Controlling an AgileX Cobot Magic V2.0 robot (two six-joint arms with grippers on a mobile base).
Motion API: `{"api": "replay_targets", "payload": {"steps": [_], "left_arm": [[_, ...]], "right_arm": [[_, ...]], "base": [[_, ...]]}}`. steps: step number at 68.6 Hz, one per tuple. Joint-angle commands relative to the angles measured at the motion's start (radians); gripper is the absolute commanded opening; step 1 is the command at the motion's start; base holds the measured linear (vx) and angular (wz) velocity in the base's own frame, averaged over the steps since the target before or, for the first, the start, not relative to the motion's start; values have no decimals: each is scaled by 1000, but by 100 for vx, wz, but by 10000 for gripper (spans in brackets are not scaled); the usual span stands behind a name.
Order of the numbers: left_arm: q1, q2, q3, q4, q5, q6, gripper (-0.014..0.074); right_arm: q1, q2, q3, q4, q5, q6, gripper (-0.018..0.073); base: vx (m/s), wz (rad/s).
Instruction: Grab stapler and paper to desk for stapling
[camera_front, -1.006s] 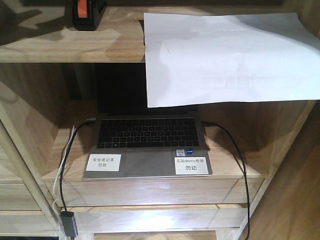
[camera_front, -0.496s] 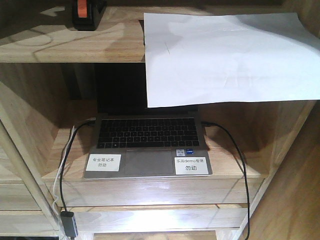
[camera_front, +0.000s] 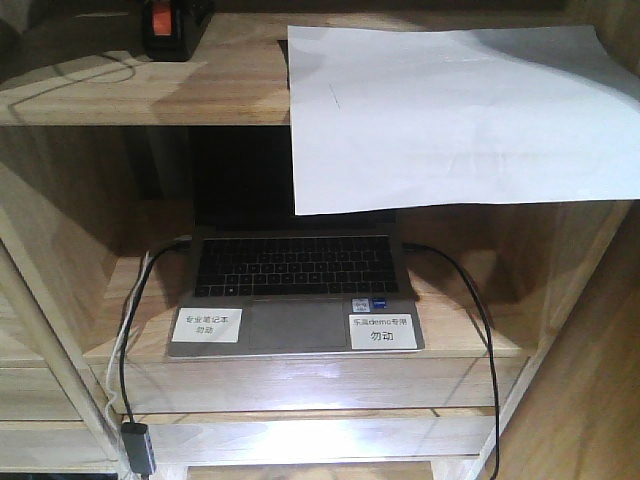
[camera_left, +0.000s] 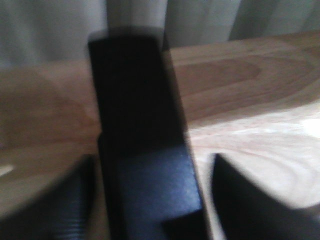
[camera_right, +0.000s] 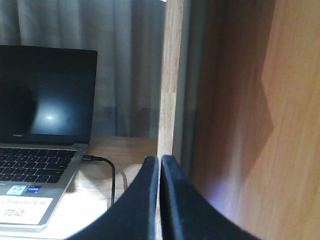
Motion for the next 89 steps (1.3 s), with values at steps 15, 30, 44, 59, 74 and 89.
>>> {"api": "replay_targets", "payload": {"steps": [15,30,44,59,74,89], "left_arm": [[2,-93,-29,-85,-73,95,-8],[-5,-175,-5,-82,-26,134,-8],[-42,-336,186,-83,-129,172,-8],[-58,-580,509,-82,-255,183,-8],[-58,-828,809,-82,-303,208,-8],[-58,-1052,1074,-82,-334,243,-8]], "right_arm": [[-4,-10,23,-2,-70,-7,-9],[-4,-10,23,-2,-70,-7,-9],[-4,-10,23,-2,-70,-7,-9],[-4,-10,23,-2,-70,-7,-9],[-4,-10,23,-2,-70,-7,-9],[-4,-10,23,-2,-70,-7,-9]], "base": [[0,0],[0,0],[0,0],[0,0],[0,0],[0,0]]}}
